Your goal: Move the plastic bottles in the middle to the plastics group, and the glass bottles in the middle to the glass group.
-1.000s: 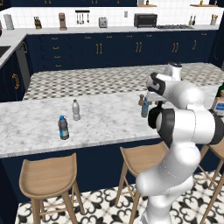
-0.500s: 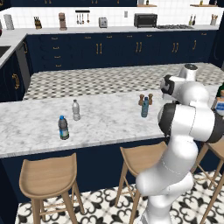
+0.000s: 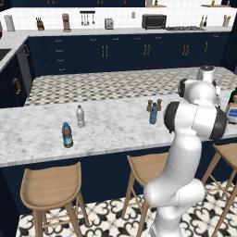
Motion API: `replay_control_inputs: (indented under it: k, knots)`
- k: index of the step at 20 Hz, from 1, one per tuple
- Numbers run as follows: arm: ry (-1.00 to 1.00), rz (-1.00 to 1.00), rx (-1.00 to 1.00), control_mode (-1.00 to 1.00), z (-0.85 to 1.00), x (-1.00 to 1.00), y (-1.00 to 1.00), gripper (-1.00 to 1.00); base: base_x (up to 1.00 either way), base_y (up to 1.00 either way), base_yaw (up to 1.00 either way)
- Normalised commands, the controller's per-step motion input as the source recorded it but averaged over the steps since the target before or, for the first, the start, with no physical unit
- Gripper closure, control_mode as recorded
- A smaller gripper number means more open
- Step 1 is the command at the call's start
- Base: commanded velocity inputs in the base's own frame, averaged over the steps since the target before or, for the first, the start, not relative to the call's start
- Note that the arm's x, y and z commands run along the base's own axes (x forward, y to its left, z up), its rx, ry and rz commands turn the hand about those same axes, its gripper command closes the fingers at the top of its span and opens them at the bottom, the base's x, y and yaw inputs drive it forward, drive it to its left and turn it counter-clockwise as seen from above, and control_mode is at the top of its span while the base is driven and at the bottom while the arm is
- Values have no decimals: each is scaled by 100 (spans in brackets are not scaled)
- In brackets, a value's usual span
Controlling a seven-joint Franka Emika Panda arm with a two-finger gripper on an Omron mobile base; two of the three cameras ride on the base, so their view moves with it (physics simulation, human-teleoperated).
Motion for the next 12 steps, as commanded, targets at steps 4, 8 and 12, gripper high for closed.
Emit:
replay_control_inputs:
  k: [4,8,12]
  knots:
    - [0,-29,0,-100,0,23,-81,100,0,0,0]
    - [0,-24,0,-100,0,15,-80,100,0,0,0]
    - [-3,-21,0,-100,0,18,-74,100,0,0,0]
